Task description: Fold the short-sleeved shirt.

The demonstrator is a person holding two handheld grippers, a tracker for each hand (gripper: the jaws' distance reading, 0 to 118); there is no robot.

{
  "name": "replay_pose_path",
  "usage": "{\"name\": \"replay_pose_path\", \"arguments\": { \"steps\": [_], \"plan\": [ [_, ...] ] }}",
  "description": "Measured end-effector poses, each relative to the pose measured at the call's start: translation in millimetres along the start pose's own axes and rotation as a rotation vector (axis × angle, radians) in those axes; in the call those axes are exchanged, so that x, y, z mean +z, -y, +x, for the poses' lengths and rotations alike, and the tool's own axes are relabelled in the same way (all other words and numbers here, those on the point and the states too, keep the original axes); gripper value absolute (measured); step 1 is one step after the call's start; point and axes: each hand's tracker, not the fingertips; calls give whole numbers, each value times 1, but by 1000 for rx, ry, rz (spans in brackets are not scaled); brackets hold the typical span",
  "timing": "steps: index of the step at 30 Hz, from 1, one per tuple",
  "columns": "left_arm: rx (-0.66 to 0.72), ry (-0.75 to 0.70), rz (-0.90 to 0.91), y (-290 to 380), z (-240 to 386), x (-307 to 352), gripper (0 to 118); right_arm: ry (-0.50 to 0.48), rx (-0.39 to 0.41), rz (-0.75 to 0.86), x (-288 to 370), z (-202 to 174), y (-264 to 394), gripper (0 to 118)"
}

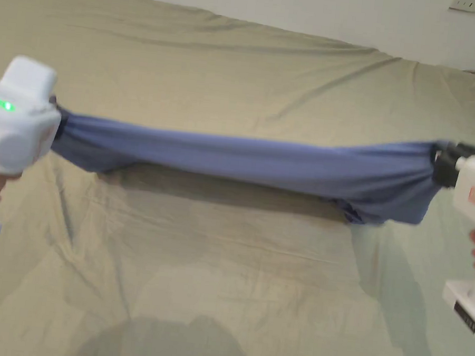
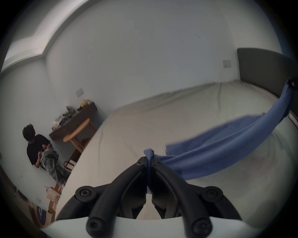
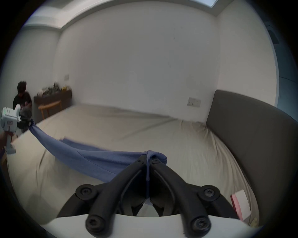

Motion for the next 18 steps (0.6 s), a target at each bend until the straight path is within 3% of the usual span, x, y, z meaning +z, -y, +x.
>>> {"name": "replay_pose_path", "arguments": {
  "steps": [5, 13, 18],
  "plan": [
    [-140, 70, -155, 104, 17, 37, 0, -53, 40, -171, 46, -28, 92, 2],
    [-193, 116, -272, 208, 21, 95, 0, -86, -99, -442, 116, -60, 185, 2],
    [-218, 152, -325, 225, 11, 129, 0, -75, -30, -605, 142, -58, 206, 2]
  ]
}}
